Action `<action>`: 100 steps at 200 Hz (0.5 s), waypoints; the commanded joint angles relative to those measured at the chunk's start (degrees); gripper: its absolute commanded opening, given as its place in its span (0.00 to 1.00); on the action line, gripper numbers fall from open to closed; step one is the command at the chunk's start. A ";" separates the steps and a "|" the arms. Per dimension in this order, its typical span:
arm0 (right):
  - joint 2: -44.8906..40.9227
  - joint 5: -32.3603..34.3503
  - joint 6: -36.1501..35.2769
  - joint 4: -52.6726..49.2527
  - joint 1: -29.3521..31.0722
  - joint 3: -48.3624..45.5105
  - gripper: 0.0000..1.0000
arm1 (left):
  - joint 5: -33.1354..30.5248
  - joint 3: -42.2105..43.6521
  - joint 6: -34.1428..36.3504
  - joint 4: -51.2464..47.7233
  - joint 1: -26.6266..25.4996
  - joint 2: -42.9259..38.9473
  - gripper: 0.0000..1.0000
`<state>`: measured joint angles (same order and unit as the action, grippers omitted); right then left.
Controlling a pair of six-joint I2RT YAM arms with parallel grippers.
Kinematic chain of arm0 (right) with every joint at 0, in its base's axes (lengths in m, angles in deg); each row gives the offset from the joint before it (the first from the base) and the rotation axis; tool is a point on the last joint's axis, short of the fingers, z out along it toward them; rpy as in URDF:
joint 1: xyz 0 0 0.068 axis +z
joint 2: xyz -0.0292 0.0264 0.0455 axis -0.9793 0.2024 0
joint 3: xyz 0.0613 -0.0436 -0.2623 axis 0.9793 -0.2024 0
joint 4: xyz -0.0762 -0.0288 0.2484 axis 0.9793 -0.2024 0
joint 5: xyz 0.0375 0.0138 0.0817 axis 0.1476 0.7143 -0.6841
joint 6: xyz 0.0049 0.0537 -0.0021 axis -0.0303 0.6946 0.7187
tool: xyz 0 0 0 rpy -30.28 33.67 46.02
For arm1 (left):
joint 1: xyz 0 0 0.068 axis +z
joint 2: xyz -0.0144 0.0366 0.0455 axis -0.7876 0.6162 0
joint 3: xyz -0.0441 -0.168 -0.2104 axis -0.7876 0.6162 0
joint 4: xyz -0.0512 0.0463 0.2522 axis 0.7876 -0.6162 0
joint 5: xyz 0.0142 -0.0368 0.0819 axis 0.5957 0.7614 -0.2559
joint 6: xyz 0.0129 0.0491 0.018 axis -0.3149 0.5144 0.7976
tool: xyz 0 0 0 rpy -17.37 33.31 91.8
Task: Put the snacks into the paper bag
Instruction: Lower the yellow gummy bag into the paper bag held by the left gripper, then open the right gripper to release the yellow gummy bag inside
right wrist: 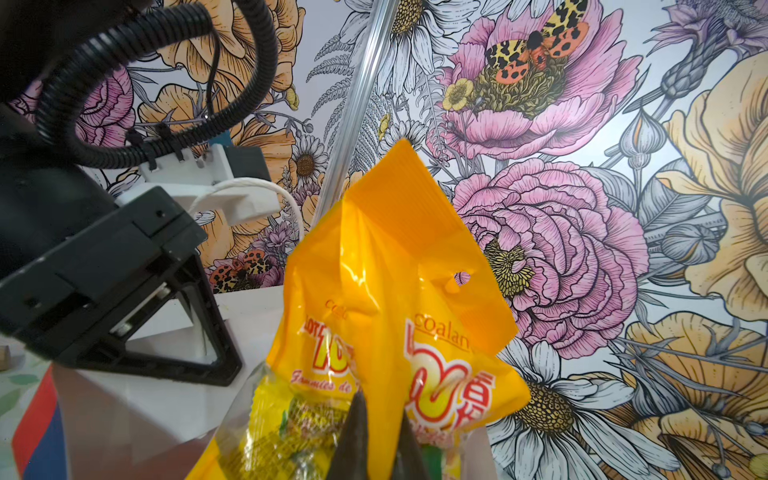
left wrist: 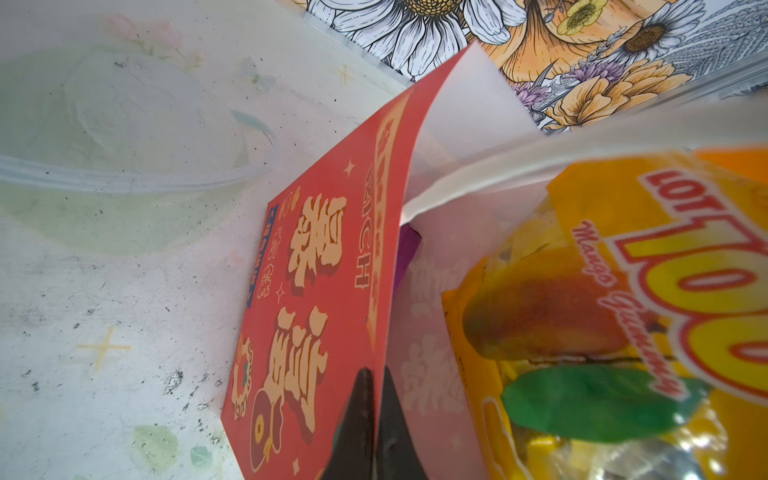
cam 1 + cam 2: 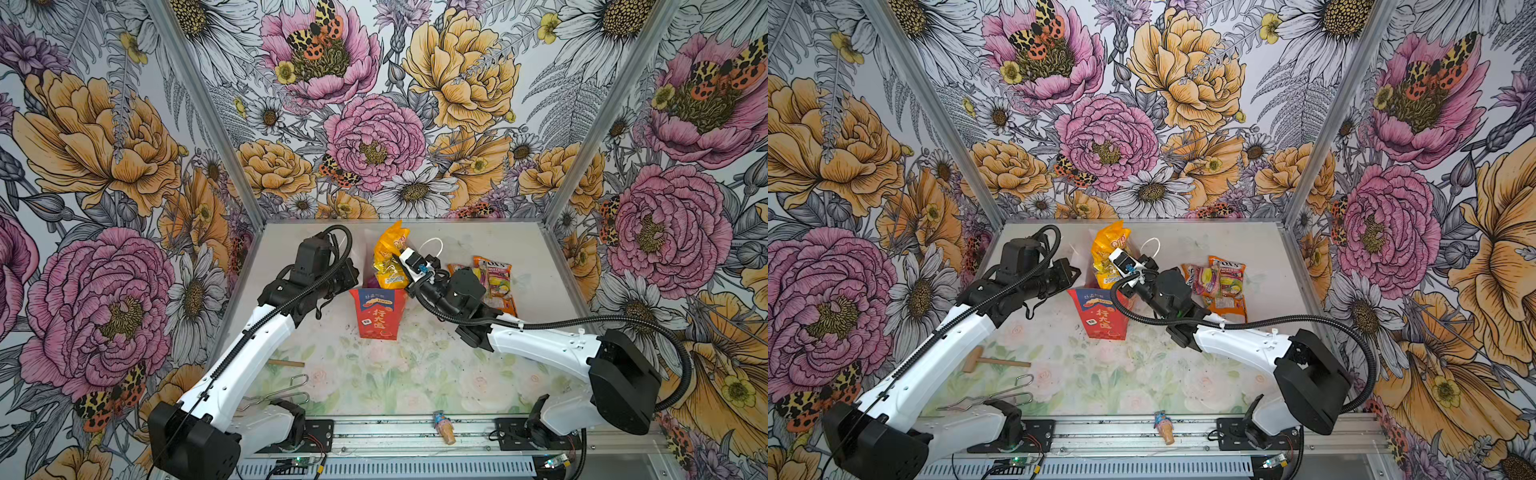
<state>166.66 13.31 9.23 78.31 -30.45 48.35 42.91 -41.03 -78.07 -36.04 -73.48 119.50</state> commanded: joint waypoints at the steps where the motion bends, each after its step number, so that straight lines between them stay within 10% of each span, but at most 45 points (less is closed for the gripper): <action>1: -3.35 1.72 -2.23 6.55 0.85 0.20 0.00 | -0.39 0.19 -0.28 2.59 0.06 0.16 0.00; 100: -4.23 2.04 -4.23 5.58 1.96 -0.08 0.02 | -0.25 0.10 -0.45 2.59 0.06 0.14 0.00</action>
<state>166.36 14.53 6.32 78.64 -29.09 47.94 42.94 -41.03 -78.09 -36.00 -73.48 119.50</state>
